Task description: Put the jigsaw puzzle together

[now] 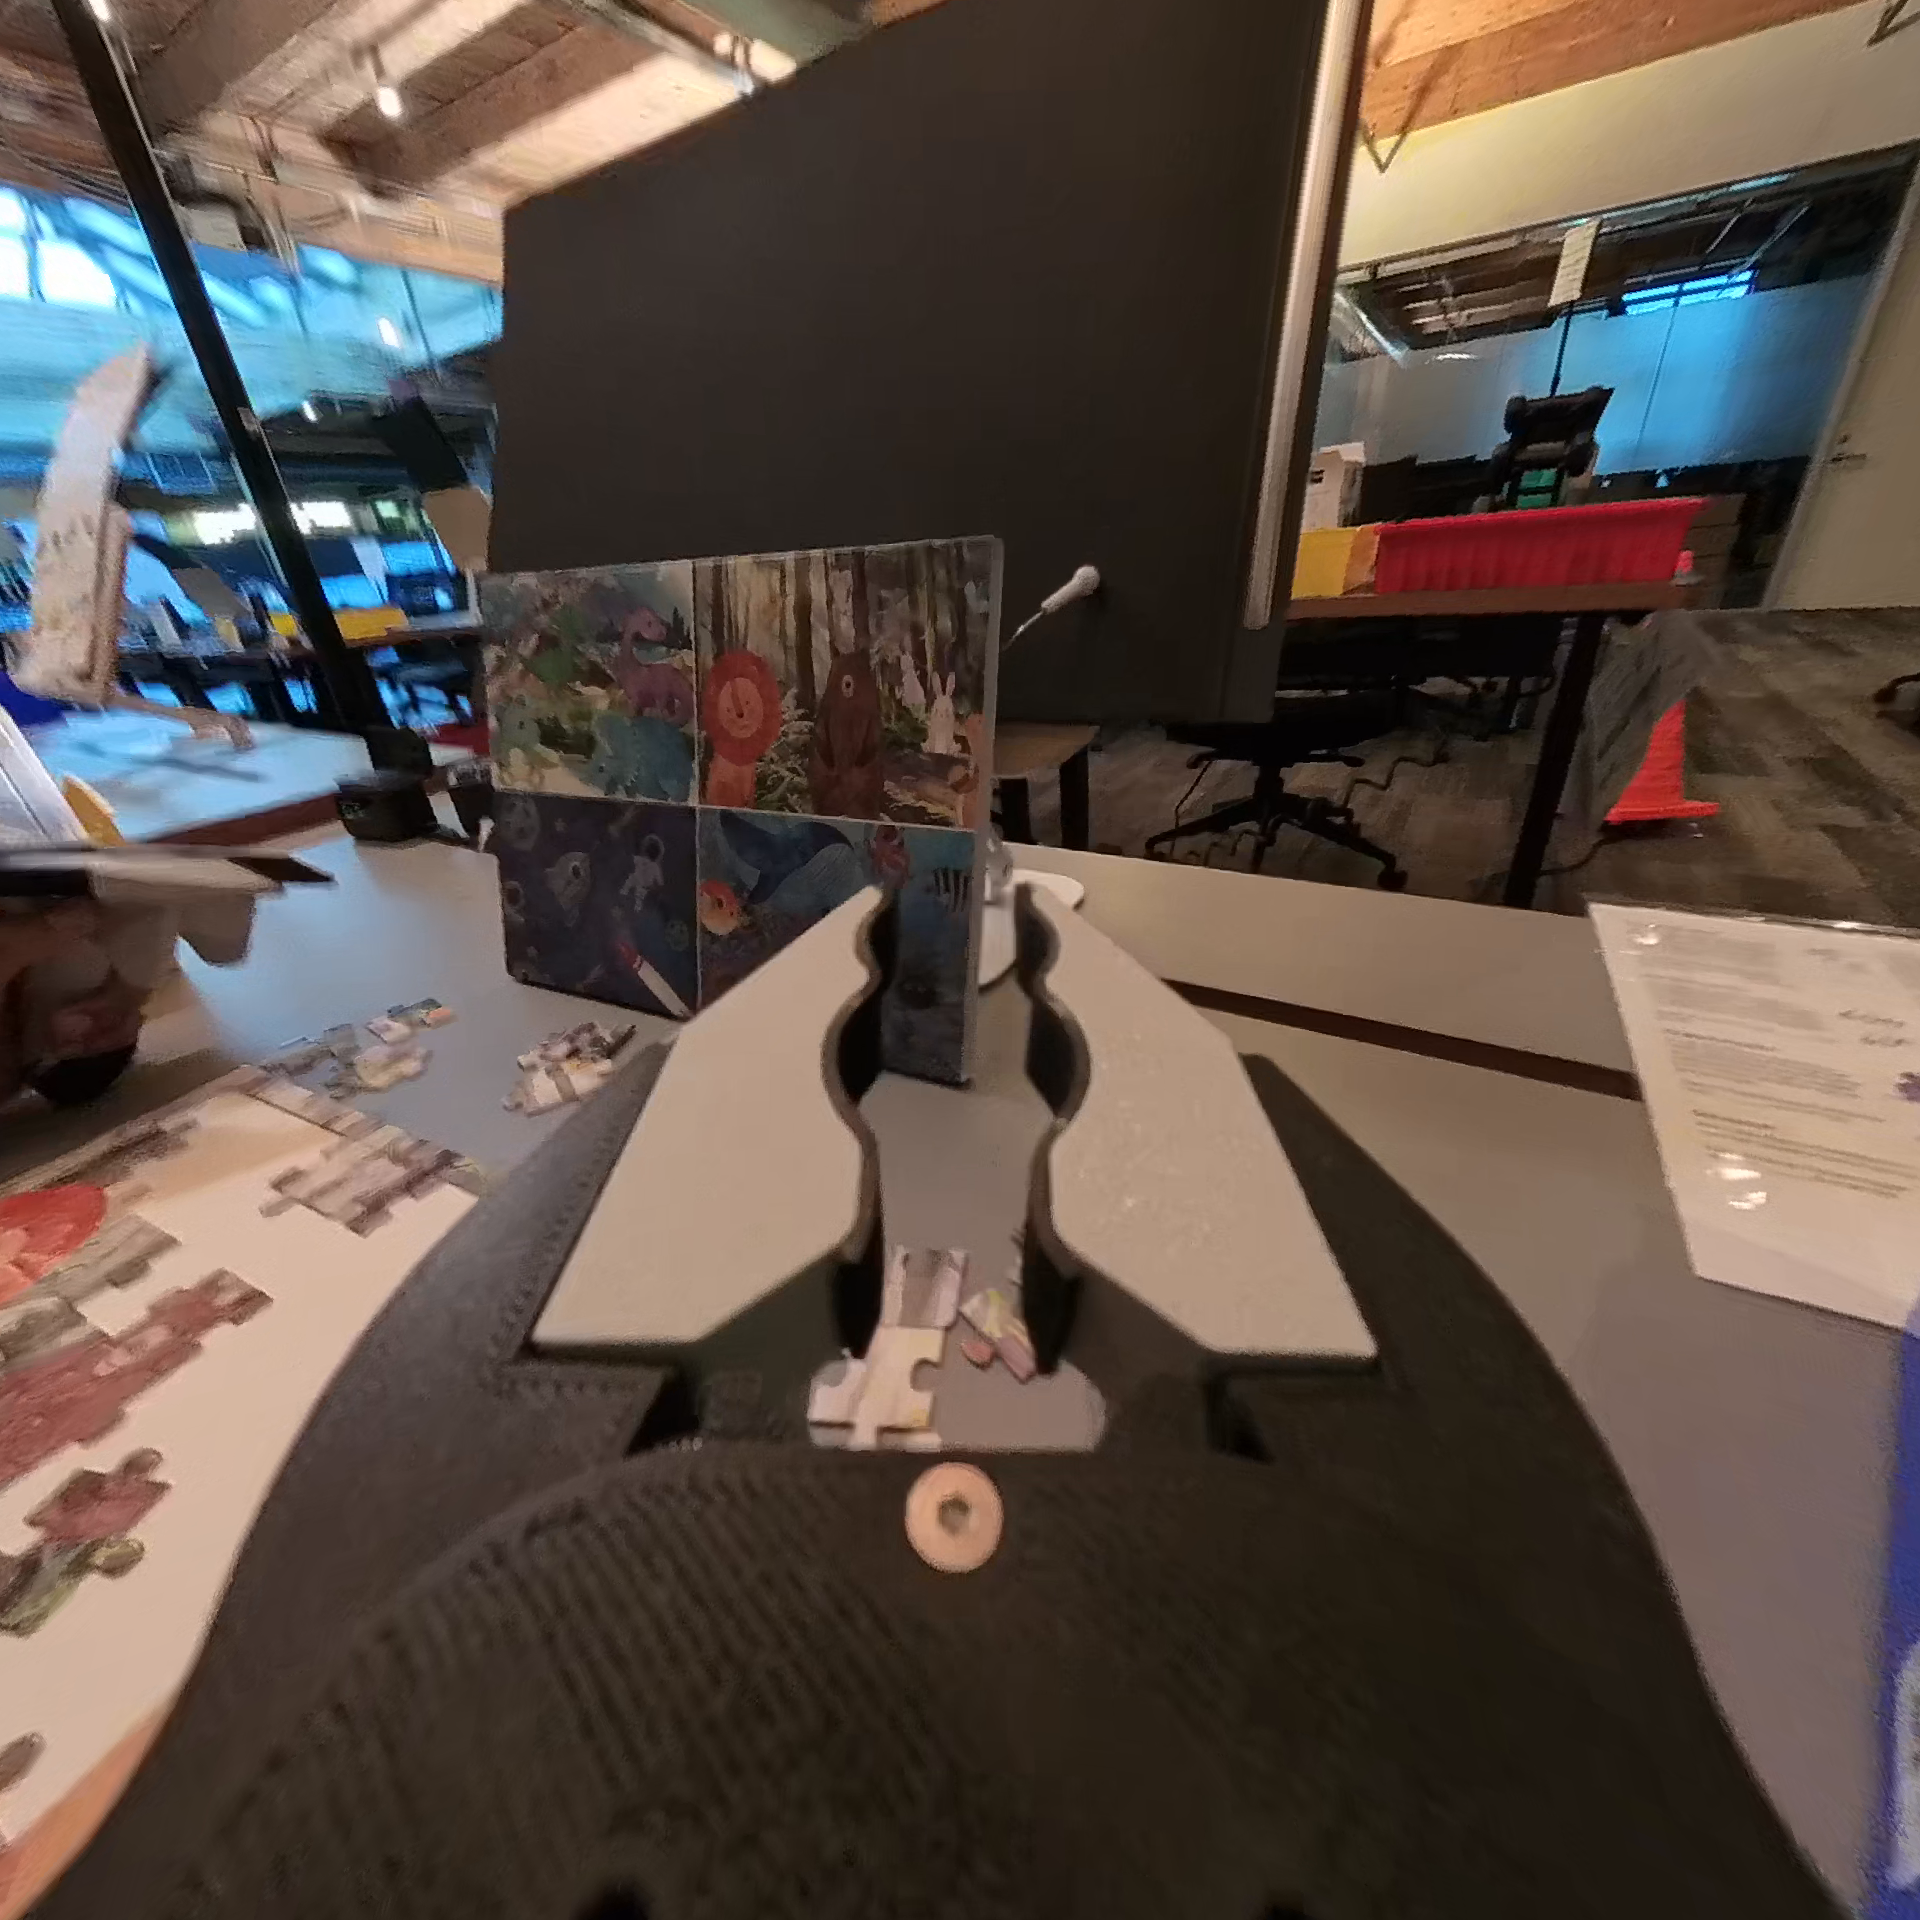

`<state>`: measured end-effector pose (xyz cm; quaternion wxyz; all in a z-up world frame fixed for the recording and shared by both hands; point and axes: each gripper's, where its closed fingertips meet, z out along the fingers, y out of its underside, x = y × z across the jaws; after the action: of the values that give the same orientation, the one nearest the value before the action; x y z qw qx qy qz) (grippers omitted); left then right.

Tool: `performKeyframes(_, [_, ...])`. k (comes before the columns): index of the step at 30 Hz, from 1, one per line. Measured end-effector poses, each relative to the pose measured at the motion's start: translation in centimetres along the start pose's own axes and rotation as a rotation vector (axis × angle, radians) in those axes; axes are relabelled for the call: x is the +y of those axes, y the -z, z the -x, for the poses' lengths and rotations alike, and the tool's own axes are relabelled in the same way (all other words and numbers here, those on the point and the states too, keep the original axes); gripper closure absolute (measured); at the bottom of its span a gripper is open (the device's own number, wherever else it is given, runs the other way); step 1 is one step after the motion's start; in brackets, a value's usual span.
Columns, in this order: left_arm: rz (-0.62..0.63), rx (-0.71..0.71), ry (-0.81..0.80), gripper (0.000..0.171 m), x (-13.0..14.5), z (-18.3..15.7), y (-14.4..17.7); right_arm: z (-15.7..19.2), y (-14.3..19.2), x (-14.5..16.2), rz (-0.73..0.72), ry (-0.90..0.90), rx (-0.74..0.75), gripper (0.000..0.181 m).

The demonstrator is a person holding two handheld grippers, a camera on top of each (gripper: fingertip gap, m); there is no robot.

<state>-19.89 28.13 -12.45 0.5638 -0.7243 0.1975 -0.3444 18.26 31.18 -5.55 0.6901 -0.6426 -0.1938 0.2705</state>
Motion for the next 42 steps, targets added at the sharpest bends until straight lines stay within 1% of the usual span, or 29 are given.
performKeyframes(1, [-0.001,-0.004,-0.004,0.141,0.0,0.0,0.0,0.0,-0.2,0.4,0.037,0.040,0.002,0.155])
performKeyframes(2, [-0.002,-0.008,-0.010,0.140,0.0,0.0,0.0,0.0,-0.4,1.5,0.116,0.078,-0.001,0.153])
performKeyframes(3, [-0.002,-0.009,-0.015,0.140,0.0,-0.1,0.0,0.2,-0.6,3.0,0.217,0.098,-0.019,0.156])
performKeyframes(4, [-0.002,-0.008,-0.020,0.140,0.0,-0.1,0.0,0.3,-0.5,4.3,0.301,0.091,-0.032,0.154])
performKeyframes(5, [0.000,-0.008,-0.023,0.140,0.0,-0.2,0.0,0.2,-0.4,4.7,0.339,0.079,-0.026,0.147])
performKeyframes(8, [0.009,-0.007,-0.023,0.138,0.2,-0.3,0.0,-0.3,0.1,3.9,0.276,0.090,-0.017,0.144])
performKeyframes(10, [0.007,-0.009,-0.024,0.137,0.2,-0.4,0.1,-1.0,0.6,3.8,0.266,0.103,0.005,0.145])
performKeyframes(15, [0.000,-0.021,-0.034,0.135,0.1,-0.4,0.3,-1.4,1.2,3.2,0.201,0.039,-0.001,0.148])
performKeyframes(20, [0.006,-0.020,-0.027,0.135,0.2,-0.4,0.2,-1.1,0.6,4.6,0.274,0.095,0.005,0.151])
performKeyframes(24, [-0.003,-0.011,-0.003,0.135,0.1,-0.2,0.3,-0.5,0.1,5.2,0.301,0.125,-0.006,0.152])
performKeyframes(29, [0.000,0.015,0.019,0.135,0.1,-0.3,0.2,0.5,-0.3,4.8,0.278,0.135,-0.027,0.152])
performKeyframes(34, [0.010,0.018,0.016,0.135,0.2,-0.4,0.1,0.5,-0.3,4.7,0.268,0.098,-0.033,0.152])
performKeyframes(36, [0.017,0.022,0.014,0.135,0.3,-0.4,0.1,1.0,-0.4,4.7,0.273,0.082,-0.065,0.149])
performKeyframes(39, [0.020,0.023,0.017,0.135,0.4,-0.4,0.0,3.4,-0.4,5.2,0.308,0.077,-0.194,0.145])
performKeyframes(42, [0.019,0.026,0.027,0.135,0.4,-0.3,0.0,6.5,0.0,7.1,0.423,0.095,-0.358,0.145])
